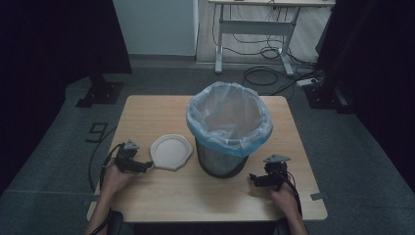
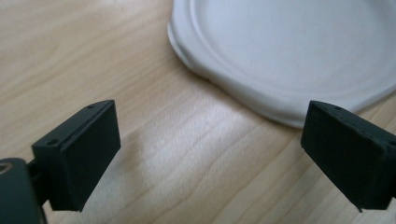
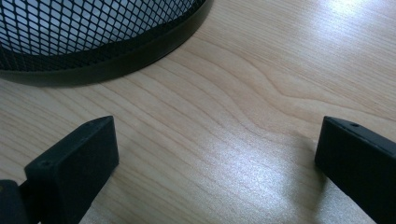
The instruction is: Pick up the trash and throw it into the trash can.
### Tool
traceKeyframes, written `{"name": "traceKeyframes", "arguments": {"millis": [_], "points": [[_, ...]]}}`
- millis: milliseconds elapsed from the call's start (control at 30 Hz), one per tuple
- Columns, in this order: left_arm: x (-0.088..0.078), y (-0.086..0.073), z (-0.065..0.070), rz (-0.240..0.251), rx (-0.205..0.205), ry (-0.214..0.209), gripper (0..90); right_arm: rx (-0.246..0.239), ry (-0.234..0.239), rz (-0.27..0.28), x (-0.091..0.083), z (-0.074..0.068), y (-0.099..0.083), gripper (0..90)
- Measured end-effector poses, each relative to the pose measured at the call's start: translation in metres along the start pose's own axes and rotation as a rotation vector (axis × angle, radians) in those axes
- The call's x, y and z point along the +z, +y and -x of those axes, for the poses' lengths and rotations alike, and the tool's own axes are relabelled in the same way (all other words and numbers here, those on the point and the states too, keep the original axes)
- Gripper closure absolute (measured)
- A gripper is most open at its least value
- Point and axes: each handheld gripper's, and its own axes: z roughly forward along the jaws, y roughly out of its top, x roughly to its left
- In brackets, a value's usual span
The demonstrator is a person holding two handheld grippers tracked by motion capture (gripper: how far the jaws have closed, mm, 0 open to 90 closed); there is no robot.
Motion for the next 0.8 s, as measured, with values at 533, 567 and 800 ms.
{"name": "traceKeyframes", "arguments": {"millis": [533, 567, 800], "points": [[0.022, 0.055, -0.003, 0.0, 0.037, -0.014, 19.6, 0.0, 0.0, 0.001, 0.0, -0.001, 0.0, 0.0], [0.025, 0.057, -0.003, -0.001, 0.036, -0.014, 21.0, 0.001, 0.0, 0.001, 0.0, -0.001, 0.0, 0.0], [0.037, 0.068, -0.009, -0.012, 0.039, -0.01, 34.0, -0.001, 0.001, 0.0, 0.0, -0.001, 0.0, 0.0]]}}
